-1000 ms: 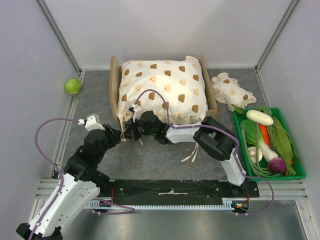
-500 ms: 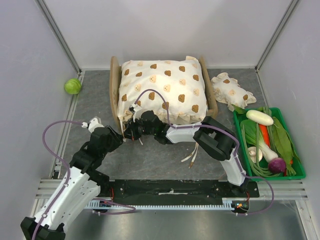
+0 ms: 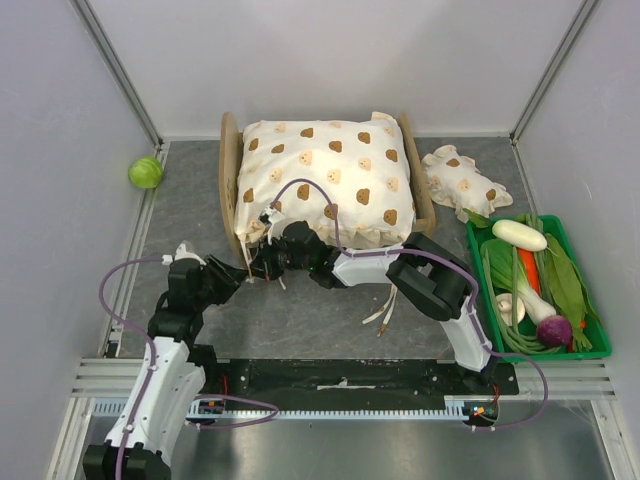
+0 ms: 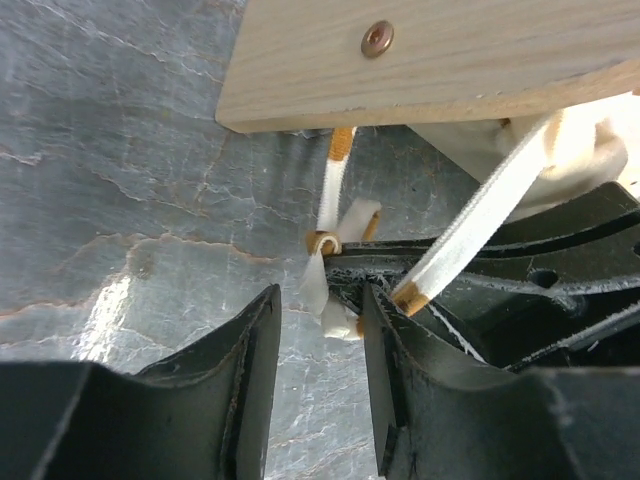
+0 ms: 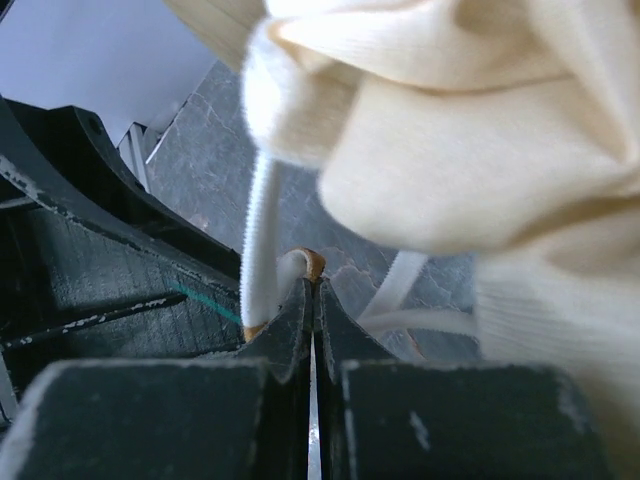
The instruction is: Set up the pet bed
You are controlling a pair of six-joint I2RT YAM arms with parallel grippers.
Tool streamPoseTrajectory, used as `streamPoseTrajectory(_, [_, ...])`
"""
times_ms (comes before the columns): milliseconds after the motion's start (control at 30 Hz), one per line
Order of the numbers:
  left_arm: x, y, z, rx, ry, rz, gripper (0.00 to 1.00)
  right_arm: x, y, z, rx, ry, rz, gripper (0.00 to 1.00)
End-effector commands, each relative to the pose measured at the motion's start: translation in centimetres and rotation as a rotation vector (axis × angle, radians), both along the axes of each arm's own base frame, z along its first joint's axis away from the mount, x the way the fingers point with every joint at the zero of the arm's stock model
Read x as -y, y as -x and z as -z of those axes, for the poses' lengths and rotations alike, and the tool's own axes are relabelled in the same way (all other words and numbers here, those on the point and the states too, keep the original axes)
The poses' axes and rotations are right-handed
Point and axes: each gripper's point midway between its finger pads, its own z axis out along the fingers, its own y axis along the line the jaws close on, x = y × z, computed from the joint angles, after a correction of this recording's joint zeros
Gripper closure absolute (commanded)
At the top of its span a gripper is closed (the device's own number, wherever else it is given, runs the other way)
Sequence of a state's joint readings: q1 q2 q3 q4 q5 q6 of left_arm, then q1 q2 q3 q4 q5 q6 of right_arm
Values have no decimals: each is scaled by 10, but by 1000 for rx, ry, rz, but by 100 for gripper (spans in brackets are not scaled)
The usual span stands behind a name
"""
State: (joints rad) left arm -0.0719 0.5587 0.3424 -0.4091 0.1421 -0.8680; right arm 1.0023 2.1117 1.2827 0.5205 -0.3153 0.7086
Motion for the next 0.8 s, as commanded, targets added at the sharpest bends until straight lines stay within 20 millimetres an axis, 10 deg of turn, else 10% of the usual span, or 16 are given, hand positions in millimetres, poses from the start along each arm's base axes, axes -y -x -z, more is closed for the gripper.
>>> streamPoseTrajectory(0, [21,-6,-18,103,130,65,55,0,-1,-20,32,-49,-13,100])
streamPoseTrajectory(767, [-9,-19,-11,96,70,-34,55,-1,-5,-26,32,-64,-10,100])
